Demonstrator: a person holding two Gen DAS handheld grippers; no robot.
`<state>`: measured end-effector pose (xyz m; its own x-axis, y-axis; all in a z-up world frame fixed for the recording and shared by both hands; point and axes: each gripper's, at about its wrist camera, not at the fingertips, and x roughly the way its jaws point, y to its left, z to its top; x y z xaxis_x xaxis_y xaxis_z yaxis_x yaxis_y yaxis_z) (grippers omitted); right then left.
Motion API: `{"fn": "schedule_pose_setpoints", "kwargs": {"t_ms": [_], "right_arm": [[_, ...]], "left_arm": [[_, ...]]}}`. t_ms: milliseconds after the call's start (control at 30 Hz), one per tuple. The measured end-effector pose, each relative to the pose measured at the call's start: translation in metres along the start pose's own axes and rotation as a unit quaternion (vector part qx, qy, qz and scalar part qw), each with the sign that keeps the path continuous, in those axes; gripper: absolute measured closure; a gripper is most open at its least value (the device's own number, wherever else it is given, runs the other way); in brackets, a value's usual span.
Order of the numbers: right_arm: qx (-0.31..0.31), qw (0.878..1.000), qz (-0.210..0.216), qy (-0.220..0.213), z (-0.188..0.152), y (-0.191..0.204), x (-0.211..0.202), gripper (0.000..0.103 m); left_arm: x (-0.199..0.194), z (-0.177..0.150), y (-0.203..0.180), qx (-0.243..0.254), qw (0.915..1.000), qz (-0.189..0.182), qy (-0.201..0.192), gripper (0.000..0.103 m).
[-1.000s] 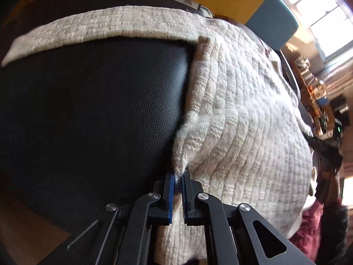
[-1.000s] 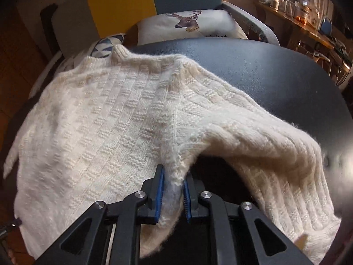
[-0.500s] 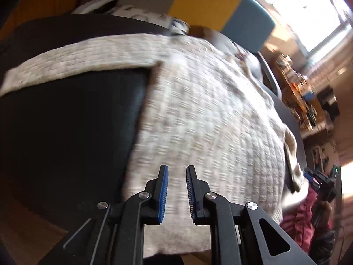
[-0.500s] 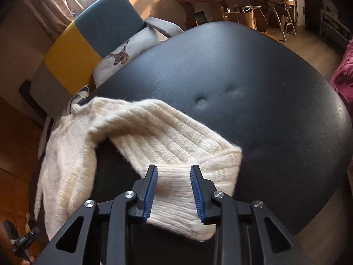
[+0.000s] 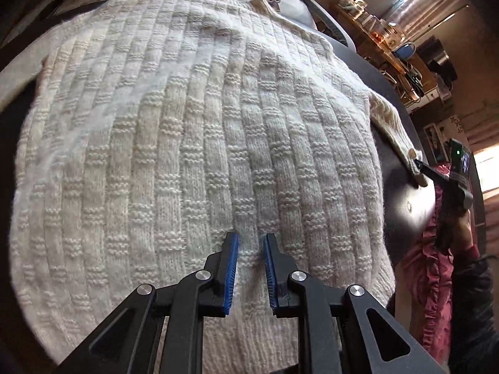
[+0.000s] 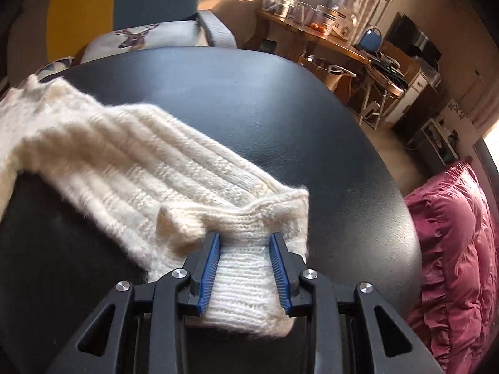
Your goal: Fold clothes
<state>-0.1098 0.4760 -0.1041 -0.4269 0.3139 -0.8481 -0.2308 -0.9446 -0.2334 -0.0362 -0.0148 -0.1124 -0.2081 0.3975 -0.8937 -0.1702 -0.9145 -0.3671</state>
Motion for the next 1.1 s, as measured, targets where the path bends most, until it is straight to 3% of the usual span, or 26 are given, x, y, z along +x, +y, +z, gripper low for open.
{"fn": "schedule_pose_setpoints", "kwargs": {"t_ms": [67,233,367,533,633,767,933,1033,1100], "right_arm": [[0.025,0.999,-0.010,0.019,0.016,-0.022,0.010,0.071],[0.106,0.990,0.093,-0.022,0.056,-0.043,-0.033,0.071],[0.048,0.970,0.232,-0.058,0.087,0.019,-0.070,0.071],[-0.046,0.940,0.331,-0.062,0.121,0.135,-0.085,0.071],[-0.090,0.933,0.345,-0.059,0.146,0.187,-0.075,0.070],[-0.163,0.920,0.354,-0.029,0.184,0.240,-0.044,0.069],[-0.243,0.904,0.351,0.011,0.217,0.283,-0.001,0.067],[-0.267,0.896,0.354,0.033,0.229,0.295,0.019,0.063],[-0.280,0.888,0.361,0.053,0.235,0.301,0.033,0.061]], "left_arm": [[-0.002,0.006,-0.004,0.010,0.9999,-0.010,0.006,0.085],[-0.031,0.040,-0.009,0.047,0.9978,-0.020,-0.042,0.085],[-0.034,0.095,-0.001,0.053,0.9940,0.023,-0.093,0.085],[-0.046,0.157,0.038,0.049,0.9844,0.080,-0.149,0.084],[-0.059,0.197,0.066,0.052,0.9753,0.115,-0.181,0.082],[-0.058,0.247,0.081,0.107,0.9696,0.117,-0.187,0.069],[-0.017,0.290,0.063,0.232,0.9533,0.132,-0.141,0.063],[0.012,0.312,0.052,0.277,0.9454,0.131,-0.111,0.061],[0.028,0.324,0.051,0.290,0.9464,0.115,-0.083,0.058]]}}
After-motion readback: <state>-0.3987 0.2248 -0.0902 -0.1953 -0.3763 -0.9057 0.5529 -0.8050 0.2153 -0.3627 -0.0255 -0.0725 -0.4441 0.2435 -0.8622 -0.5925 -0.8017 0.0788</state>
